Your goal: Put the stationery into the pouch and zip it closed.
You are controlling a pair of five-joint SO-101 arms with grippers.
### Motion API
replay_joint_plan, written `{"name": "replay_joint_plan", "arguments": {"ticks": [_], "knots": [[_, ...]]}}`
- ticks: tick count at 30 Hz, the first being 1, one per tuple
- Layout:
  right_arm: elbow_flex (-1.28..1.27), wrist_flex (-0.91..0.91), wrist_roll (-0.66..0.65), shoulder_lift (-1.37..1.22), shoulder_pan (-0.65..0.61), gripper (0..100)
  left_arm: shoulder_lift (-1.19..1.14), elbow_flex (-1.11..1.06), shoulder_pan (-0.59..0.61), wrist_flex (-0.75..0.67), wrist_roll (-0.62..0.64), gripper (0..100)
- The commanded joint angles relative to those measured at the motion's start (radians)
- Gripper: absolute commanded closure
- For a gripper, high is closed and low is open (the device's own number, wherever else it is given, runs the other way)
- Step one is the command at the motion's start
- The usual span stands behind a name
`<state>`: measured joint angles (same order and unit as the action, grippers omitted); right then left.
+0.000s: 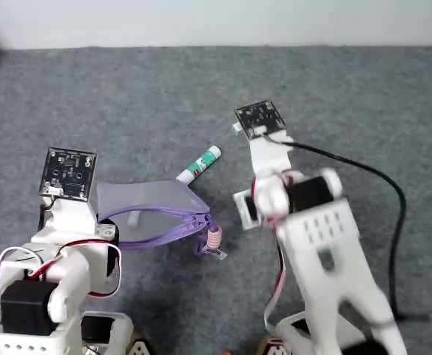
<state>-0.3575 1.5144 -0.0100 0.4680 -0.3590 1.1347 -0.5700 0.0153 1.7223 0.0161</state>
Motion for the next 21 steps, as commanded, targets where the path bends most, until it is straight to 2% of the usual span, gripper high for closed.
{"name": "replay_joint_plan", "arguments": {"ticks": [1,13,21], "knots": [[0.097,0.008,-0.123,-0.165,0.056,87.2,-0.003,0.001,0.003,-0.018,0.011,99],[0.45,-0.041,-0.374,-0.723,0.062,87.2,-0.003,0.001,0.003,-0.017,0.011,99],[0.629,-0.039,-0.428,-0.952,0.047,87.2,-0.003,0.001,0.003,-0.015,0.011,99]]}}
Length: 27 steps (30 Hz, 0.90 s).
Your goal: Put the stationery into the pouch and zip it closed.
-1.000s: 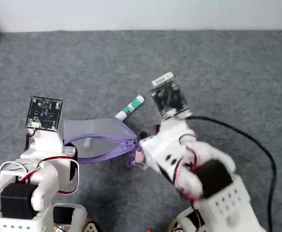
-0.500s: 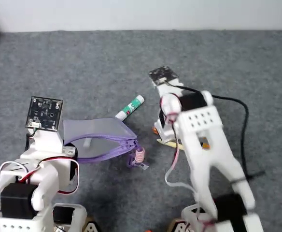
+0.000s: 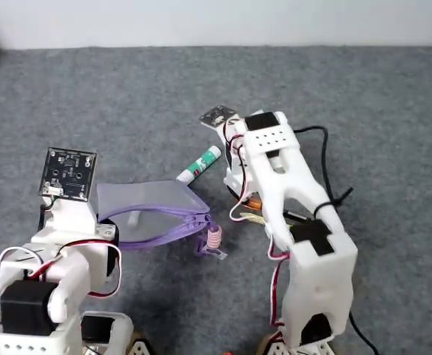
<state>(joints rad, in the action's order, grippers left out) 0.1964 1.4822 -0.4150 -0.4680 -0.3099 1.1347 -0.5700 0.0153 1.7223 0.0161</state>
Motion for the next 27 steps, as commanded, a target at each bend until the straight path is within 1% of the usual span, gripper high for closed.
{"name": "replay_joint_plan", "arguments": {"ticks": [1,8,17,19,21,22,24,27], "knots": [[0.084,-0.007,-0.029,-0.031,-0.004,87.2,-0.003,0.001,0.003,-0.015,0.011,99],[0.089,-0.077,-0.087,-0.113,-0.007,87.2,-0.003,0.001,0.003,-0.015,0.011,99],[0.089,-0.079,-0.089,-0.202,-0.007,87.7,-0.003,0.001,0.003,-0.017,0.011,99],[0.089,-0.079,-0.089,-0.205,-0.005,90.9,-0.003,0.001,0.003,-0.017,0.011,99],[0.094,-0.079,-0.089,-0.203,-0.005,98.7,-0.003,0.001,0.003,-0.017,0.011,99],[0.095,-0.079,-0.089,-0.202,-0.004,99.4,-0.003,0.001,0.003,-0.017,0.011,99],[0.095,-0.079,-0.089,-0.18,-0.002,97.4,-0.003,0.001,0.003,-0.017,0.011,99],[0.095,-0.079,-0.089,-0.137,-0.002,99.1,-0.003,0.001,0.003,-0.017,0.011,99]]}}
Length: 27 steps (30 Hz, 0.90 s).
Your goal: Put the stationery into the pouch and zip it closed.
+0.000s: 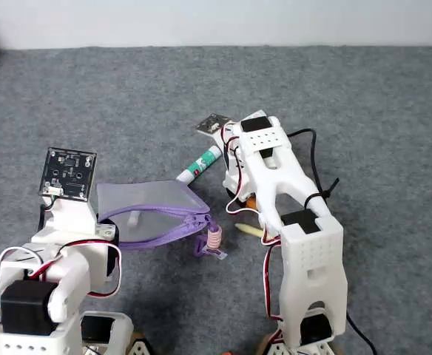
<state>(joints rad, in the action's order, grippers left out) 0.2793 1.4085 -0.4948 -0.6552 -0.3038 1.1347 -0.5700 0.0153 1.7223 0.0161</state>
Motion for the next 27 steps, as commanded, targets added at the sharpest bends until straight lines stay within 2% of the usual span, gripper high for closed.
{"name": "replay_joint_plan", "arguments": {"ticks": [1,10,15,22,27], "knots": [[0.012,-0.004,-0.009,0.068,-0.008,99.0,-0.003,0.001,0.003,-0.017,0.011,99],[0.006,0.048,0.002,0.34,-0.008,99.1,-0.003,0.001,0.003,-0.017,0.011,99],[0.006,0.143,0.118,0.55,-0.016,99.1,-0.003,0.001,0.003,-0.017,0.011,99],[0.006,0.228,0.218,0.835,-0.018,99.1,-0.005,0.001,0.003,-0.02,0.011,99],[0.006,0.249,0.342,1.03,-0.071,99.1,-0.011,0.008,0.003,-0.02,0.011,99]]}}
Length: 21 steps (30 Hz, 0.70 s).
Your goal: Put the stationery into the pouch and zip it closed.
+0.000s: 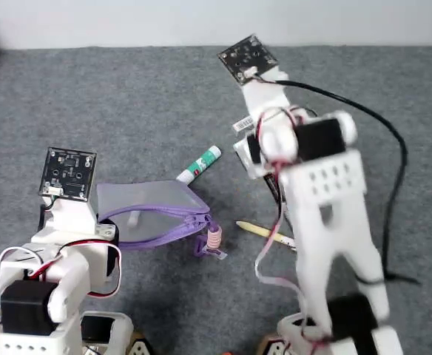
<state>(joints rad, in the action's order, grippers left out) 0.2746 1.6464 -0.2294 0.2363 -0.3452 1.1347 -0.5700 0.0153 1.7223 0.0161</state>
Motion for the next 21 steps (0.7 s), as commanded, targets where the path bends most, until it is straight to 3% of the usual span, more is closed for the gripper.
{"name": "replay_joint_plan", "arguments": {"ticks": [1,5,11,21], "knots": [[0.011,0.012,0.103,0.179,-0.05,99.1,-0.011,0.01,0.003,-0.02,0.011,99],[0.011,-0.016,0.207,0.318,-0.153,99.1,-0.014,0.016,0.015,-0.02,0.011,99],[0.011,-0.2,0.302,0.446,-0.354,99.1,-0.118,0.105,0.161,-0.031,0.011,99],[-0.038,-0.561,0.302,0.444,-0.529,99.1,-0.333,0.294,0.18,-0.017,0.023,99]]}}
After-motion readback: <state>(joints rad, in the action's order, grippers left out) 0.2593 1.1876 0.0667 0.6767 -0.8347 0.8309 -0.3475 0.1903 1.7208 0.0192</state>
